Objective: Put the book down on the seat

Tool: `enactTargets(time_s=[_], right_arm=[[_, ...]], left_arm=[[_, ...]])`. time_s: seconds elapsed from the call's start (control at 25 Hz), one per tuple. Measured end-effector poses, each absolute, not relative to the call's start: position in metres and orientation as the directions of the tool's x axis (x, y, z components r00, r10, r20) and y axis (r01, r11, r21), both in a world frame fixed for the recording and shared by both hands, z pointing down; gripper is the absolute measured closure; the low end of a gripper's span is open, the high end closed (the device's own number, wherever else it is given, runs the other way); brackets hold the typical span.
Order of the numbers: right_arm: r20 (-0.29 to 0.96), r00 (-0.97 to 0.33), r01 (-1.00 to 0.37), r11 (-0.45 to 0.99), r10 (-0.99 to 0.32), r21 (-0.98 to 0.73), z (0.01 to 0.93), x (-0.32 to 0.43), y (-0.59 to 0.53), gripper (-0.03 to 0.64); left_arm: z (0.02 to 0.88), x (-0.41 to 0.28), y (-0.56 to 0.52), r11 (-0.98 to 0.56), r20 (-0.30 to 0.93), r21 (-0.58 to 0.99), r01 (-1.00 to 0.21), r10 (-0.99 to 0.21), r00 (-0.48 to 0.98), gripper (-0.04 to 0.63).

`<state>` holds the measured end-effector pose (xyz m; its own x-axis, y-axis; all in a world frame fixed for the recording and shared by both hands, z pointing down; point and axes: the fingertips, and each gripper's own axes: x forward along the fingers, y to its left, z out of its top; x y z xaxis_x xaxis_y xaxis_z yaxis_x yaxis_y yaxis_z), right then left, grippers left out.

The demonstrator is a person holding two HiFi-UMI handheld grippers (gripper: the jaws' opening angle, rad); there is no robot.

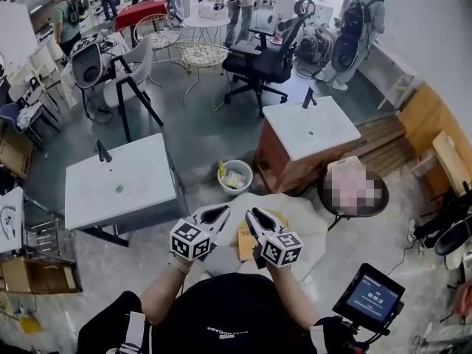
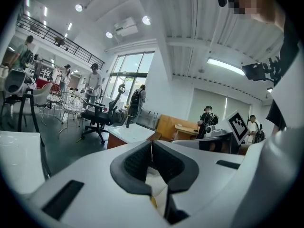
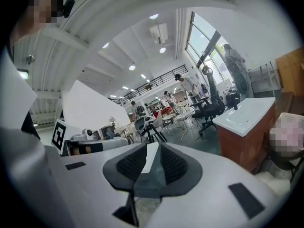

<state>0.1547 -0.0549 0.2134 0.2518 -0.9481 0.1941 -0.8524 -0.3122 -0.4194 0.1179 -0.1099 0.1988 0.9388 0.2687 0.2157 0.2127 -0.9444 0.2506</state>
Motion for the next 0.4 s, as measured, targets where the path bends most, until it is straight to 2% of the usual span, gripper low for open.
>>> enactTargets(time_s=[0.4], right_arm=[[0.196,0.256,-0.850,-0.317,-0.947,-0.421,0.2207,0.1632,-0.0556,0.514]], left_arm=[[0.2055,0.1214,-0.1092,-0.944,0.217,0.250,0.215,0.271,0.938,0.580]])
